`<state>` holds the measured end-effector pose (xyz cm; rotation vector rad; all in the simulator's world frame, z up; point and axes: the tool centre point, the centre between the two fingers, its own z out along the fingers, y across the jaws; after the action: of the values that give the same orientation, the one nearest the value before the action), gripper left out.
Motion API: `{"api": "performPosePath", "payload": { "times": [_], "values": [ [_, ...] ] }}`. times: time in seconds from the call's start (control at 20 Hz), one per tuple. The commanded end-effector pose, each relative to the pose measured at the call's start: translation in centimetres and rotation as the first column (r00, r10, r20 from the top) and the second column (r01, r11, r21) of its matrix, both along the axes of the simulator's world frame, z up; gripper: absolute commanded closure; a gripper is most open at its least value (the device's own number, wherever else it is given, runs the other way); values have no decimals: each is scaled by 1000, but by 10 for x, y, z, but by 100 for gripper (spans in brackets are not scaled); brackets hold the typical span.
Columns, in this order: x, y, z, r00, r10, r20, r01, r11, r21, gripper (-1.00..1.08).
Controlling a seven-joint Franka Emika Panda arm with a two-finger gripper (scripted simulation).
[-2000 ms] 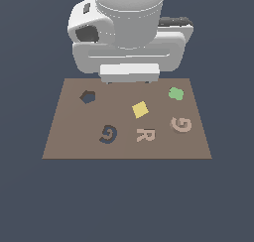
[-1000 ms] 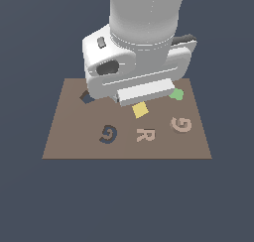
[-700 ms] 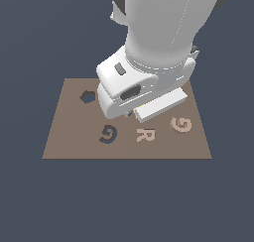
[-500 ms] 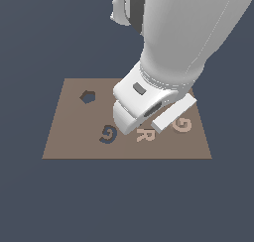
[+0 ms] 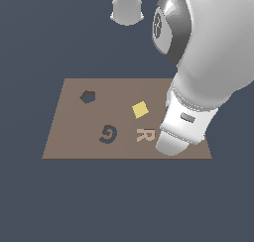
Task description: Insert a designated object into the corresponding slot on a board.
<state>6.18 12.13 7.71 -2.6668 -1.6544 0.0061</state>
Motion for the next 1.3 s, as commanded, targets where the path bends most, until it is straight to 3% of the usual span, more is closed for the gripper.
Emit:
{"api": "performPosePath", "payload": {
  "times": [0.0,0.55,1.25],
  "values": [
    [0,12,-7,996,88,2,-88,996,0,-92],
    [-7,43,-25,950,311,5,-311,950,0,-92],
    [-8,46,-41,943,334,5,-334,943,-1,-92]
  ]
}}
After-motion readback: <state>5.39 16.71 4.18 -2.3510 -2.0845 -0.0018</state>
